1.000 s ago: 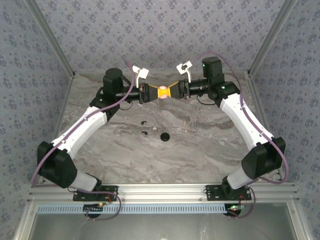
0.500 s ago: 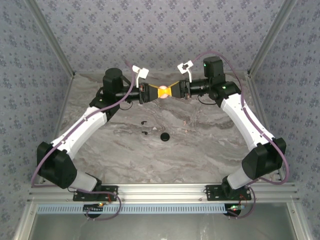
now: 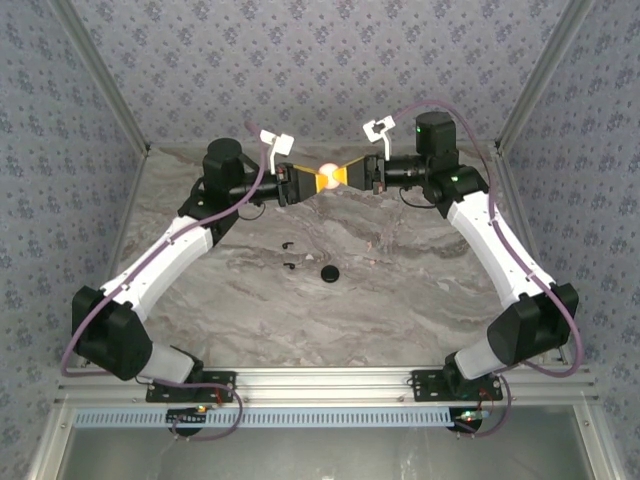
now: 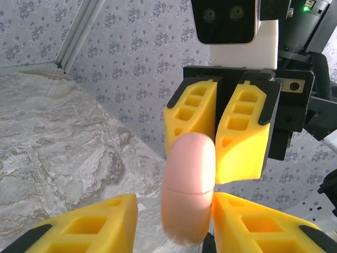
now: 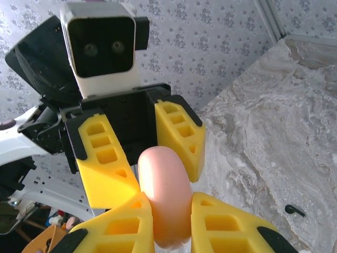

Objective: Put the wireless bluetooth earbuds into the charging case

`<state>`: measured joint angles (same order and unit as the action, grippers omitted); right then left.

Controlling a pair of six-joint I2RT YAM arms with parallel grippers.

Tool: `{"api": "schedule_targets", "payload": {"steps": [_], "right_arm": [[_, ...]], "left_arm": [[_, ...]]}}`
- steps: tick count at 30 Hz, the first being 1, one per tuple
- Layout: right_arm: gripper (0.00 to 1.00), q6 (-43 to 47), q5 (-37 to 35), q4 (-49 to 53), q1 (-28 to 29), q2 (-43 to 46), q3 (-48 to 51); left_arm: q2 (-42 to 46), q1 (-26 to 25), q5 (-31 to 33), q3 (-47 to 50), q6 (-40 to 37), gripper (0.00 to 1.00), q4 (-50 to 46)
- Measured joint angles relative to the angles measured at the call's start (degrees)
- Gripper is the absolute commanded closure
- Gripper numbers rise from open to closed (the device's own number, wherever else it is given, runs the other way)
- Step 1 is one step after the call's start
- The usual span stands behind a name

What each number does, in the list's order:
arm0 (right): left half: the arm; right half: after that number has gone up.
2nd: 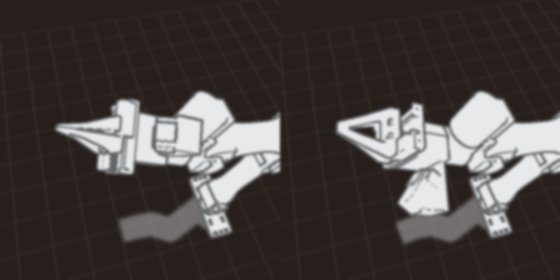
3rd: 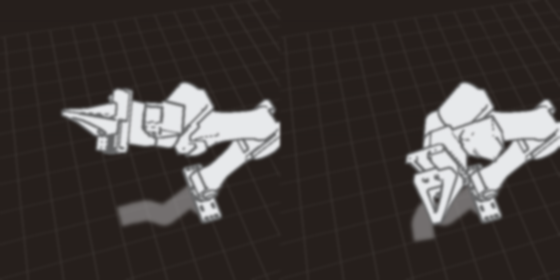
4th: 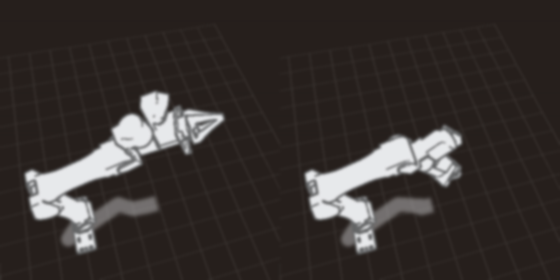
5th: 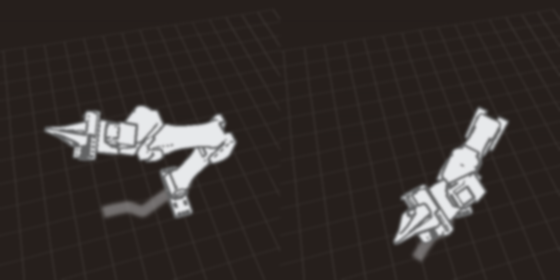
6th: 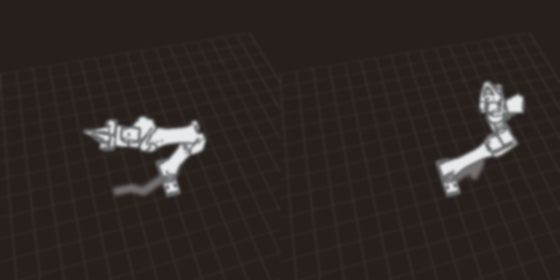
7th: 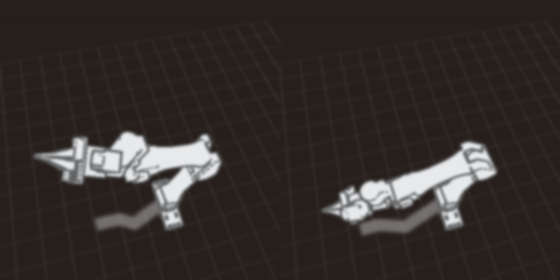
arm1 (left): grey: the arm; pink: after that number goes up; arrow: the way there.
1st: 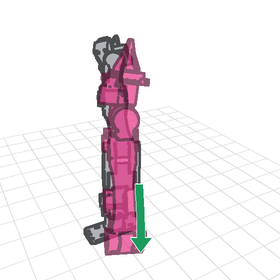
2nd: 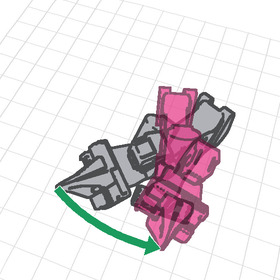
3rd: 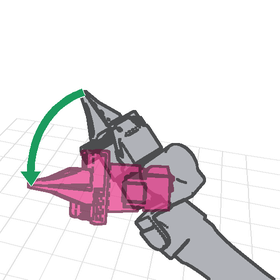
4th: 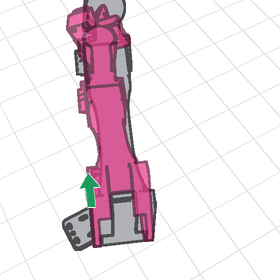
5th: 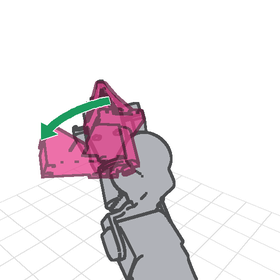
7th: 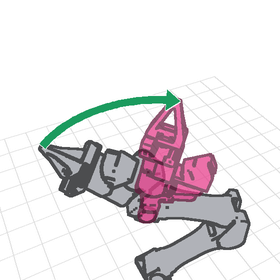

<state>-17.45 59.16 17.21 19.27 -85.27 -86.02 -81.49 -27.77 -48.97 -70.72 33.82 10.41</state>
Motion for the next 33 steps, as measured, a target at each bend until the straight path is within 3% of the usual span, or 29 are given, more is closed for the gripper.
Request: {"api": "schedule_targets", "payload": {"steps": [16, 22, 27, 33], "right_arm": [[0.88, -0.9, 0.1, -1.5, 0.7, 0.3, 0.0], [0.88, -0.5, 0.2, -0.7, 0.9, 0.3, 0.0], [0.87, -0.5, 0.0, -0.5, 0.9, 0.3, 0.0], [0.87, -0.5, 0.0, -0.2, 1.0, 0.3, 0.0]], "left_arm": [[0.3, -0.3, -0.5, 0.5, 1.8, 0.56, 2.3], [-0.3, -0.9, -1.2, 0.5, 1.8, 0.6, 2.5], [-0.3, -1.2, -1.7, 0.5, 2.2, 0.69, 3.0], [-0.4, -1.5, -2.0, 0.5, 2.3, 0.69, 3.1]]}}
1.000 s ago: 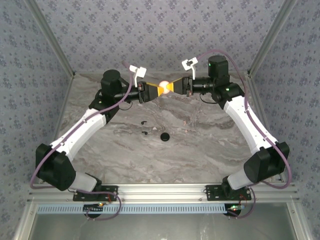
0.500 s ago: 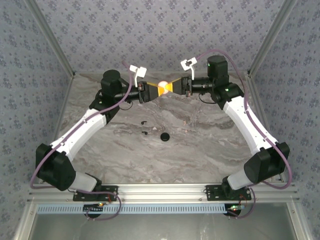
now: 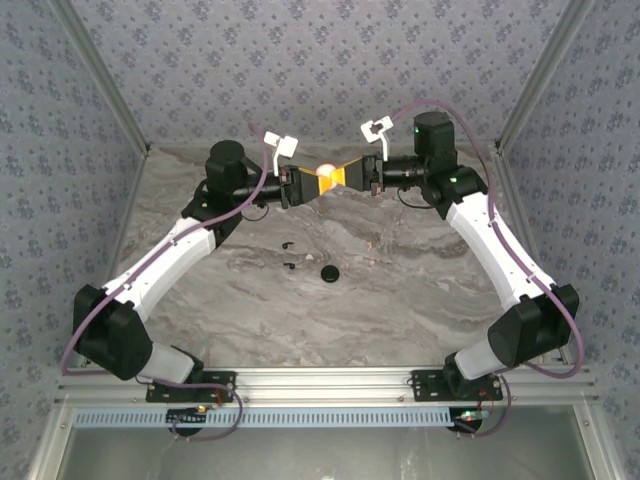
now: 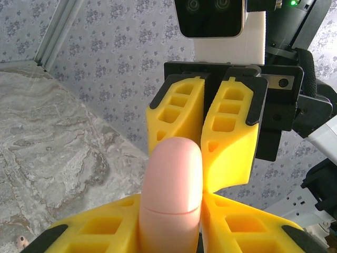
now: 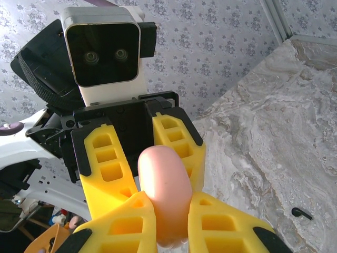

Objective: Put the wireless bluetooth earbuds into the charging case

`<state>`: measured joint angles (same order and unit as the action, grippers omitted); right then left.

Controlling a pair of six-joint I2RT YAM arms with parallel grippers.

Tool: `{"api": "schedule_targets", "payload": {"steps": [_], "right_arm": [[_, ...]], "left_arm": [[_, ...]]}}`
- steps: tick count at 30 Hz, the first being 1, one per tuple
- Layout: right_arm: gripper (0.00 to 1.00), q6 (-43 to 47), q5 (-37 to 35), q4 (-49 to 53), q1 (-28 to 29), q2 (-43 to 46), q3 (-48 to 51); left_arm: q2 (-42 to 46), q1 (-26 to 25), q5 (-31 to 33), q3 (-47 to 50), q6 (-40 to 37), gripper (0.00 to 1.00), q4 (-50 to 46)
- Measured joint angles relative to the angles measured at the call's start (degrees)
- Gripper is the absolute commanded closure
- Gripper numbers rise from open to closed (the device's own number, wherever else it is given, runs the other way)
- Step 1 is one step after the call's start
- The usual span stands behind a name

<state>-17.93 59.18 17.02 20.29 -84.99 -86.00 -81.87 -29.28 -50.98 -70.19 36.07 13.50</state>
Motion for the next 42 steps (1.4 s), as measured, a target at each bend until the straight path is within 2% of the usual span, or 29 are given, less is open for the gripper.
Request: {"api": "schedule_targets", "payload": {"steps": [1, 6, 9, 10, 13, 16, 21, 27, 33, 42], "right_arm": [[0.87, 0.0, 0.0, 0.1, 0.0, 0.0, 0.0], [0.86, 0.8, 0.2, 0.4, 0.0, 0.0, -0.1], [0.77, 1.9, -0.2, 1.8, 0.0, 0.1, -0.6], [0.71, 2.4, -0.7, 2.6, 0.0, 0.1, -0.8], [0.6, 4.3, -4.0, 5.2, 0.2, 0.6, -1.6], [0.57, 6.1, -8.1, 8.4, 0.2, 2.0, -1.7], [0.53, 9.0, -12.1, 13.1, 0.2, 4.0, -2.4], [0.5, 11.6, -13.4, 17.1, 0.7, 4.8, -3.2], [0.48, 13.8, -14.6, 20.2, 2.2, 4.7, -3.3], [0.46, 15.4, -15.8, 22.3, 3.0, 4.1, -4.2]], "left_arm": [[0.0, 0.0, 0.0, 0.0, 0.0, 0.7, 0.0], [-0.1, 0.0, -0.2, 0.0, -0.1, 0.86, -0.1], [-0.1, -0.1, -0.2, -0.3, -0.7, 0.92, -0.9], [0.0, -0.1, 0.1, -0.7, -1.1, 0.93, -1.9], [-0.1, -0.5, 2.3, -1.6, -3.6, 0.88, -4.4], [-0.1, -0.6, 4.3, -1.5, -6.4, 0.83, -4.4], [0.3, -0.9, 6.7, 2.0, -14.3, 0.84, -1.2], [1.6, -2.4, 8.1, 6.8, -24.2, 0.84, -0.2], [2.5, -3.0, 8.2, 7.9, -28.0, 0.84, 1.6], [3.9, -3.4, 7.9, 9.4, -29.9, 0.85, 4.4]]}}
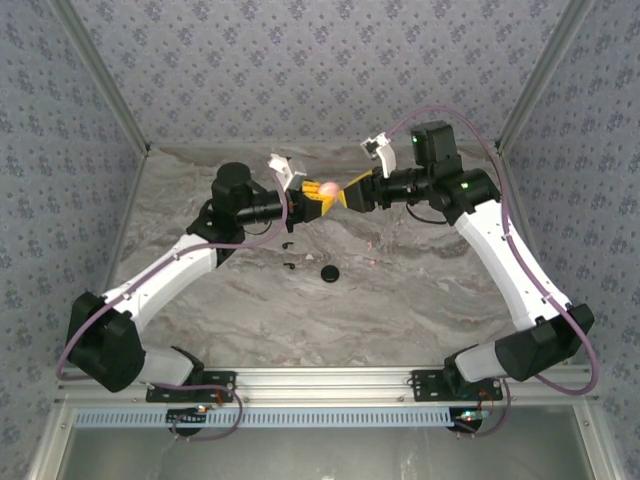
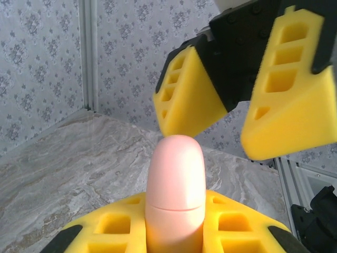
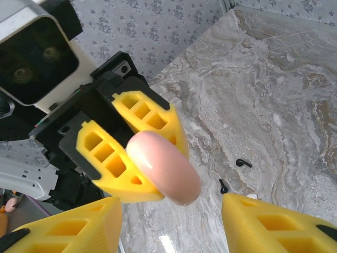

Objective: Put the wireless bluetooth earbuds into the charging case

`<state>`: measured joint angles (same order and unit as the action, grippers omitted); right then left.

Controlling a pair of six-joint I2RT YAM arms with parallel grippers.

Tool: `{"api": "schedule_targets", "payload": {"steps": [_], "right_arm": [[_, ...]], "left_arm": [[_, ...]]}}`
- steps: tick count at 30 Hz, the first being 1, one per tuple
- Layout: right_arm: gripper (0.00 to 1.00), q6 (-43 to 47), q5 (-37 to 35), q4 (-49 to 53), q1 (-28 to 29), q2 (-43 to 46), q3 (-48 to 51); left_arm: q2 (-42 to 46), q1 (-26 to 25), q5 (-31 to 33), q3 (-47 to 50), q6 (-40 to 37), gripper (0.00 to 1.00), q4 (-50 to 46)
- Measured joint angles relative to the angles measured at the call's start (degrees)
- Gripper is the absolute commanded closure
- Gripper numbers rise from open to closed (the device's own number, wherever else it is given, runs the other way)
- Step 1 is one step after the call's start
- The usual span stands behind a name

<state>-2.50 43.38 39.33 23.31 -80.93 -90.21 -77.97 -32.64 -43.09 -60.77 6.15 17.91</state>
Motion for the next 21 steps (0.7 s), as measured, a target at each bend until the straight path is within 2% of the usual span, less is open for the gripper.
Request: {"api": "schedule_targets", "payload": {"steps": [11, 21], "right_arm": [[0.46, 0.3, -1.3, 0.6, 0.3, -0.3, -0.8], [0.46, -0.1, -6.0, 0.8, 0.3, -0.3, -1.7]], "left_arm": [[1.0, -0.9, -0.9, 0.3, -1.3, 0.85, 0.3], [1.0, -1.9, -1.1, 0.4, -3.4, 0.86, -1.7]]}}
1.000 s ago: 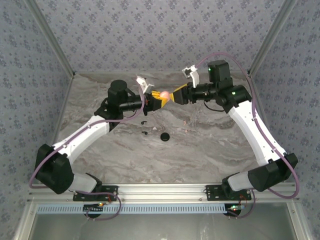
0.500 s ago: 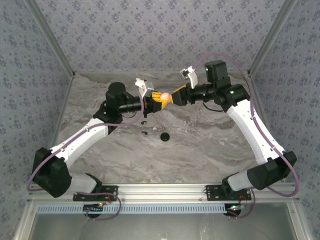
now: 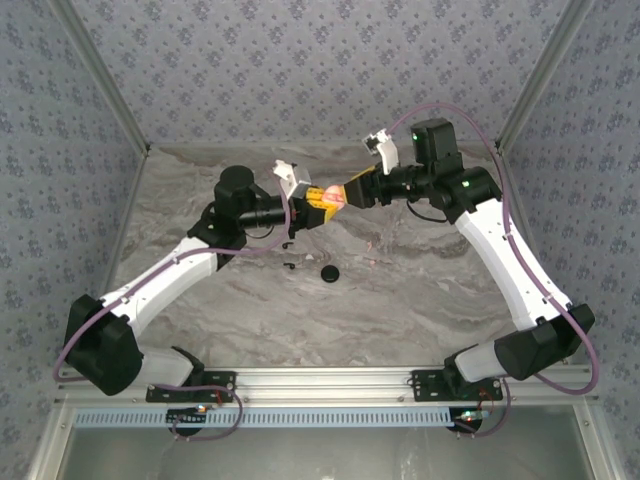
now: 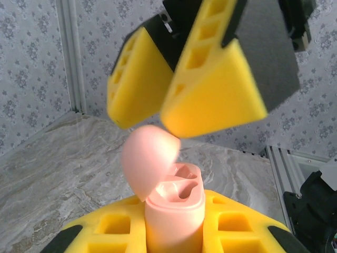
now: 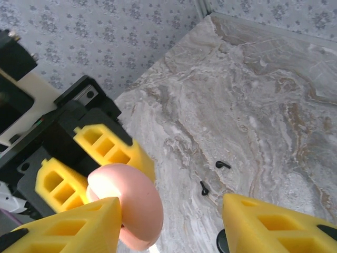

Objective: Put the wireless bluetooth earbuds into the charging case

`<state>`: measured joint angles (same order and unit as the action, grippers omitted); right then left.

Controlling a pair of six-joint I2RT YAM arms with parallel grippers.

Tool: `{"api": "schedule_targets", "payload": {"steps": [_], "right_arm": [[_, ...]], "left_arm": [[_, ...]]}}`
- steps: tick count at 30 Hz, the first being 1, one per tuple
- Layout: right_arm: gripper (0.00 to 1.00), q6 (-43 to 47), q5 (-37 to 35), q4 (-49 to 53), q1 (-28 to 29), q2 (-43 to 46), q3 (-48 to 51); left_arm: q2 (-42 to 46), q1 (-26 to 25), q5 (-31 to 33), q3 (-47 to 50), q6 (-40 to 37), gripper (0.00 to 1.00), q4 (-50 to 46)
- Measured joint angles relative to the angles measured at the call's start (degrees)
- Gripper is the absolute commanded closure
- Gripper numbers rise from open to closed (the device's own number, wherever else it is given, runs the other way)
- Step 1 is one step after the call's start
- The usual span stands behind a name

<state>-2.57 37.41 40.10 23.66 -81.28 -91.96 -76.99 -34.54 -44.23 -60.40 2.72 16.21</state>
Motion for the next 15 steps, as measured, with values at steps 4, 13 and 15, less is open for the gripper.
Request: {"api": "schedule_targets", "payload": {"steps": [4, 13, 15], "right_arm": [[0.44, -0.5, -1.9, -0.2, 0.0, 0.0, -0.1], [0.4, -2.9, -10.1, -0.9, -1.8, 1.5, 1.4], [0.4, -3.9, -12.3, -0.9, -3.3, 2.0, 2.3]], "left_arm": [[0.3, -0.8, -0.5, 0.1, -0.3, 0.85, -0.2], [0.4, -0.8, 2.2, 0.3, 0.2, 0.86, 0.4], [0.4, -0.8, 2.8, 0.8, 0.9, 0.85, 0.8]]}}
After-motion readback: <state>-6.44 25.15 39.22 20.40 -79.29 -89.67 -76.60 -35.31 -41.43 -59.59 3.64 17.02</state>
